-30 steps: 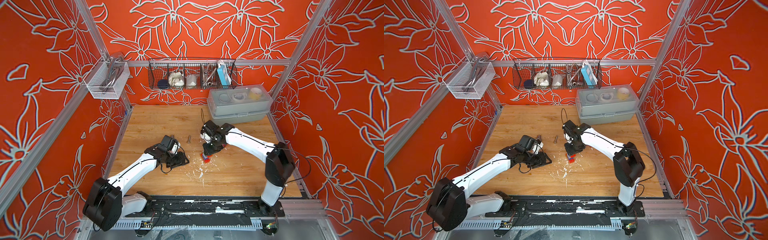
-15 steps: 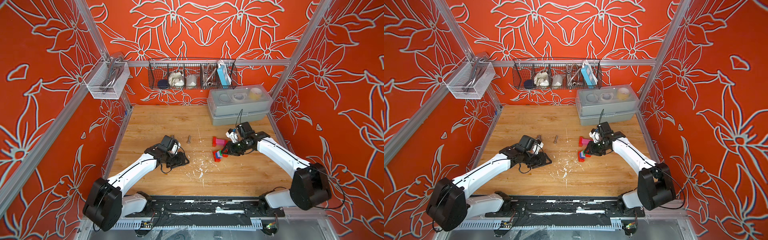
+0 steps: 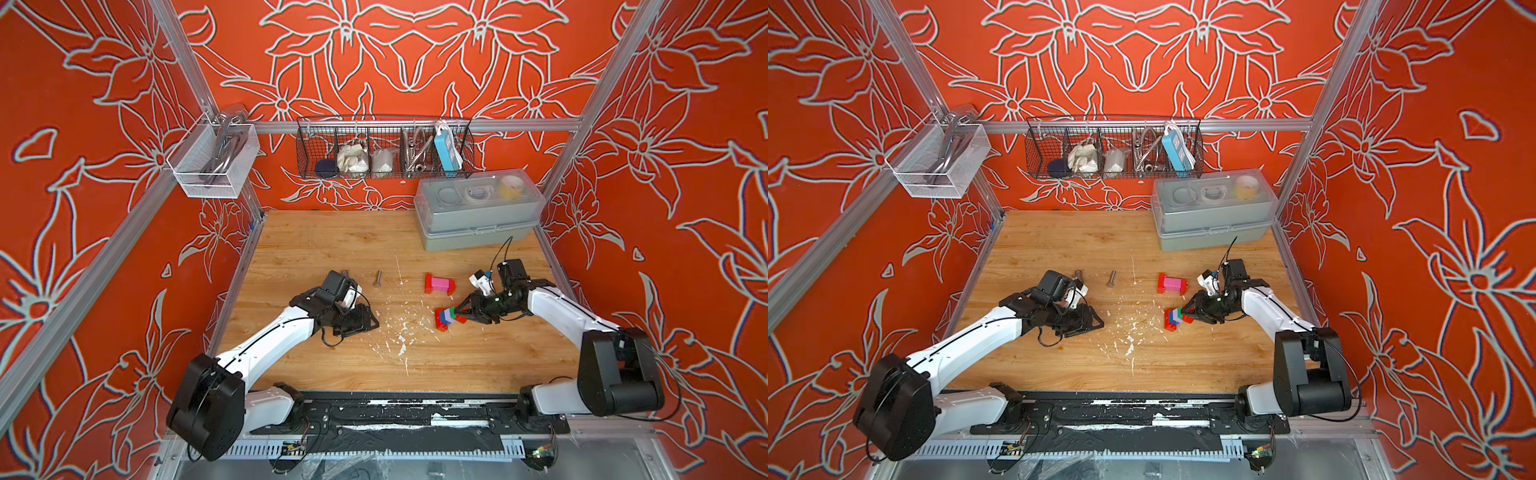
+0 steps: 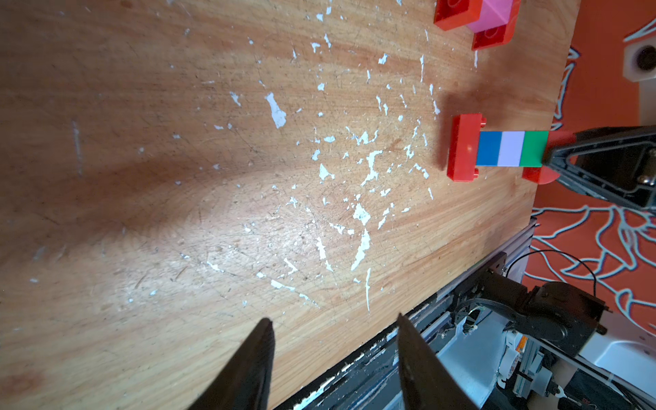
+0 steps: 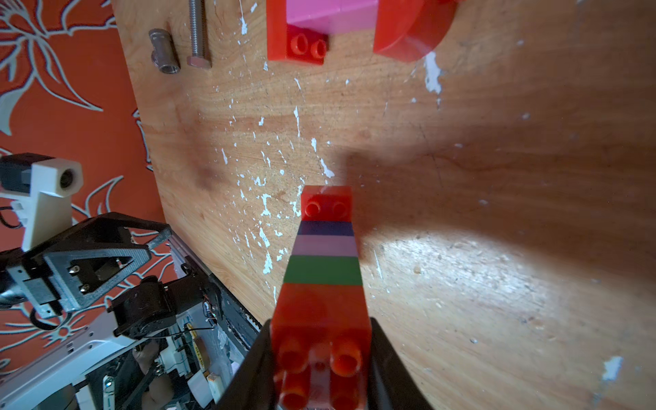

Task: Assemble the number 1 with lego
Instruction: Place the lego brick at the center of the board.

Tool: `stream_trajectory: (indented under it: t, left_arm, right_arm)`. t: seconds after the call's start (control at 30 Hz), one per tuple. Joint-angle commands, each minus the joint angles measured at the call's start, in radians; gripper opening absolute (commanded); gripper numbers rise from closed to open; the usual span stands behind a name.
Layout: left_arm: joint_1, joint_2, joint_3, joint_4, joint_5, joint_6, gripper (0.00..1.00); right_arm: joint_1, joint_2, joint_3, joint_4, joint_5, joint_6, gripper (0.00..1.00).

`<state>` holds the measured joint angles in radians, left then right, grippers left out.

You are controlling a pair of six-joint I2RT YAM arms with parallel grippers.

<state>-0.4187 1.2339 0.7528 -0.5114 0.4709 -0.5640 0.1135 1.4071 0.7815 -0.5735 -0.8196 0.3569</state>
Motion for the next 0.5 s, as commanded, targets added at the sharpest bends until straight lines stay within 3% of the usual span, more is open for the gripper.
stream_trajectory:
  t: [0.0, 0.47]
  left_arm:
    - [0.007, 0.017, 0.001, 0.008, 0.014, 0.016, 0.54]
    - [0.007, 0.079, 0.024, 0.030, 0.031, 0.003, 0.54]
  right_arm:
    - [-0.027, 0.013, -0.032, 0.062, -0.080, -0.023, 0.29]
    - [-0.032, 0.068, -0.068, 0.196, -0.126, 0.042, 0.58]
